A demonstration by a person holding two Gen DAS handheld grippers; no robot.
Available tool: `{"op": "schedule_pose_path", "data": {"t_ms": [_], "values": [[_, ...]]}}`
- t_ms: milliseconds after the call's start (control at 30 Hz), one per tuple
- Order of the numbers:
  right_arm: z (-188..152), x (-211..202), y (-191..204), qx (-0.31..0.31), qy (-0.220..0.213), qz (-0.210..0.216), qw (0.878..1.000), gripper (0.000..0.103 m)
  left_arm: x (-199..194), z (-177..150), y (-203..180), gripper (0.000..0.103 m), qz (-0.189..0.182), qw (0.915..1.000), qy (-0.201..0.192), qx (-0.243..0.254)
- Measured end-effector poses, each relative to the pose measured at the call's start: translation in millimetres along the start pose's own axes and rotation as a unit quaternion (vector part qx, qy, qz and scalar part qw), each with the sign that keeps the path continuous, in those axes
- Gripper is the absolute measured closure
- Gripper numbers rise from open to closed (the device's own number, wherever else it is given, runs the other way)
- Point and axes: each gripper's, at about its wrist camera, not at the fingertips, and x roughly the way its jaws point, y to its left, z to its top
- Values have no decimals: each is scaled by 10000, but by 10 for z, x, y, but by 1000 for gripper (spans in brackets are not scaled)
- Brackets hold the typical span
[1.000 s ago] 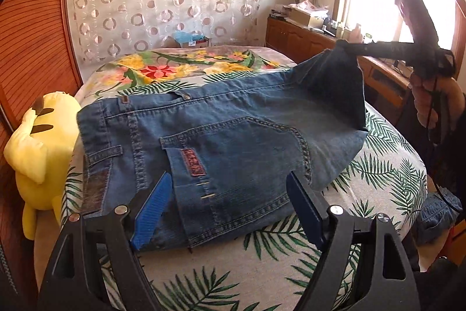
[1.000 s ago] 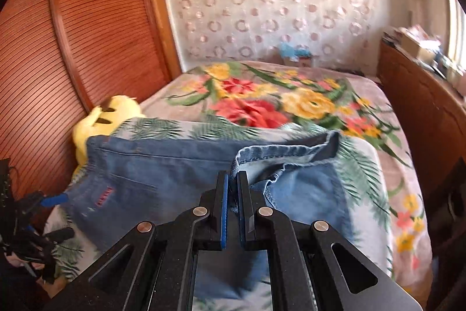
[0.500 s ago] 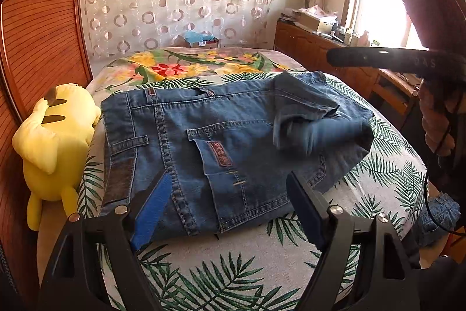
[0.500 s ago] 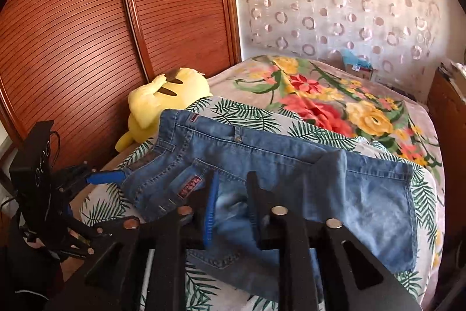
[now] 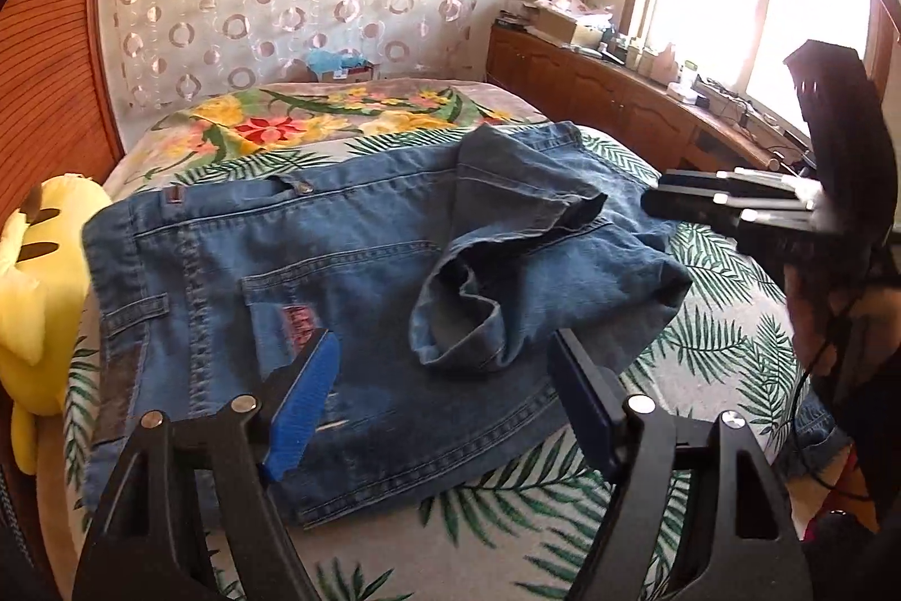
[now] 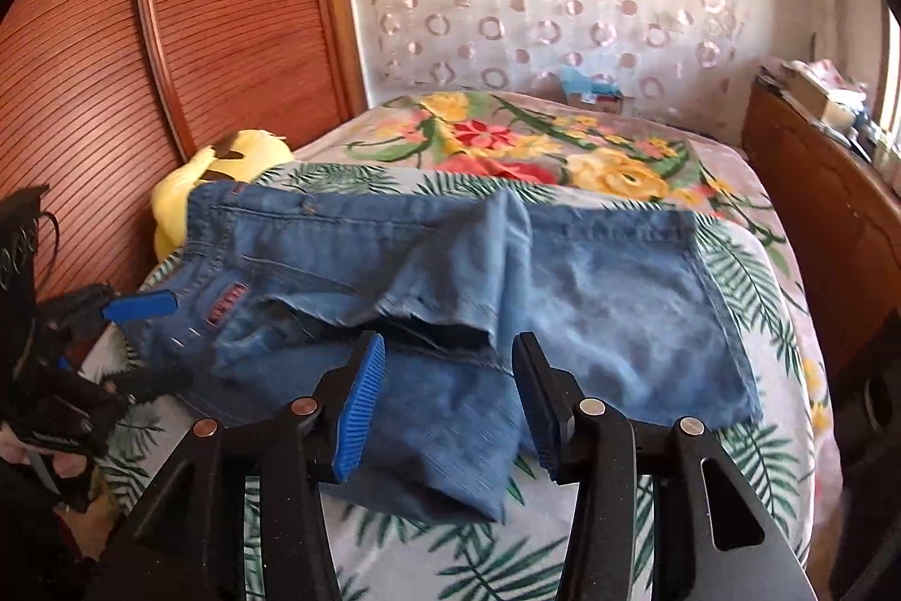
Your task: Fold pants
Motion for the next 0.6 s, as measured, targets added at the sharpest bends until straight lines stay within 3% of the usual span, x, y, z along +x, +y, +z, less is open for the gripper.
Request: {"op": "schedule_pose_path", "data": {"t_ms": [233,400,533,600], "values": [[-225,120,60,221,132,-191,9995,54,324,140,1,30,54,9995,300,-120],[-307,124,170,343,106,-231,9991,54,463,142,-29,56,-63,9987,491,-155],[-350,90,228,411,102,-203,9989,54,446,95,-128,87,-146,9985,520,-16],[-373,45,174,437,101,-168,9989,54,325,104,-194,92,-56,9992,362,139]]}}
